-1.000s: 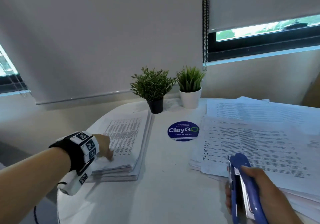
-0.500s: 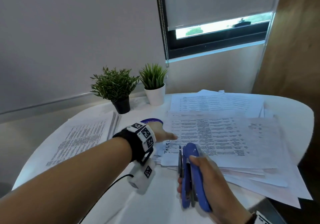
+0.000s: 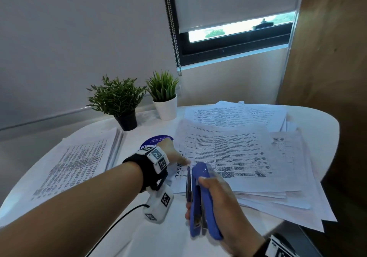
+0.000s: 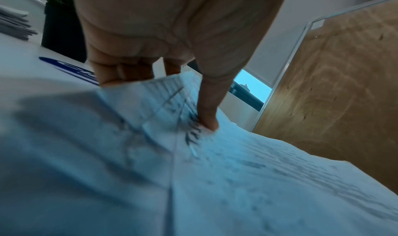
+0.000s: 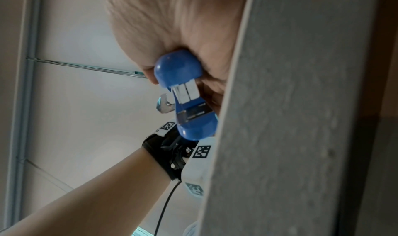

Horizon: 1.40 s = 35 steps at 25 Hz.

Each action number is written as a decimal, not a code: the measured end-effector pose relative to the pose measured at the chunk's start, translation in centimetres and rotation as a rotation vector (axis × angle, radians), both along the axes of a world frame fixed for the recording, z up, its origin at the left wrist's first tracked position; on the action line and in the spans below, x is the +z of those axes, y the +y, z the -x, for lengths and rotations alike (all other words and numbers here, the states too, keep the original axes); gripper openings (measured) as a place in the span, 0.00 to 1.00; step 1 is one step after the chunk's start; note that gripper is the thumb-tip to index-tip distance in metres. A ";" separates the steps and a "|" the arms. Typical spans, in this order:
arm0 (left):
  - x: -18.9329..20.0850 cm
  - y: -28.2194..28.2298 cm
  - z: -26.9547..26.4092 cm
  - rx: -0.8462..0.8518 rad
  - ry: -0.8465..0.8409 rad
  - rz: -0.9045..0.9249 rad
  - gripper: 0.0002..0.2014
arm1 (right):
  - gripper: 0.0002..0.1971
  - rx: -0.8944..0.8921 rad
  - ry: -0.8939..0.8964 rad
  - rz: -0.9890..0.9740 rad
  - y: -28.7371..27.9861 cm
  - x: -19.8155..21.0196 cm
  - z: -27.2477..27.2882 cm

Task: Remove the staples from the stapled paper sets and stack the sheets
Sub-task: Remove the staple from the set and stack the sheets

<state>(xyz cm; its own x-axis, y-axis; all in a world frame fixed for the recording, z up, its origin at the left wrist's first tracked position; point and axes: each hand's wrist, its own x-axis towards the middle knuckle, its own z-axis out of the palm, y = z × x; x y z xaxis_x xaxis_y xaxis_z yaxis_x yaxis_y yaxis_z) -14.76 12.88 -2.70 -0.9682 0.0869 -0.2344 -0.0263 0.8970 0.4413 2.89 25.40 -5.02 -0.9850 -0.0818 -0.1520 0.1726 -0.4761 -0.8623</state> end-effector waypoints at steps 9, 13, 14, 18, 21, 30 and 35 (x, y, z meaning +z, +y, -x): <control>1.6 -1.2 -3.4 0.237 0.357 -0.670 0.01 | 0.06 -0.016 0.016 -0.026 0.1 -0.4 0.0; 1.9 -7.4 -6.3 0.369 0.302 -0.619 0.04 | 0.08 -0.076 0.025 -0.056 0.1 -0.5 -0.1; 1.7 -8.9 -7.7 0.395 0.283 -0.582 0.05 | 0.08 -0.089 0.028 -0.061 0.2 -0.5 -0.1; 1.0 -12.8 -12.8 0.446 0.264 -0.487 0.04 | 0.07 -0.203 0.074 -0.161 2.6 -0.5 -0.3; 0.8 -14.0 -15.3 0.482 0.289 -0.489 0.04 | 0.09 -0.291 0.092 -0.234 5.3 -0.5 -0.1; -2.3 -12.8 -17.6 0.326 0.143 -0.535 0.11 | 0.25 -0.315 -0.028 -0.553 9.1 3.1 1.2; -3.6 -12.8 -18.6 0.199 0.239 -0.122 0.21 | 0.11 -0.106 0.049 -1.186 9.7 6.3 4.2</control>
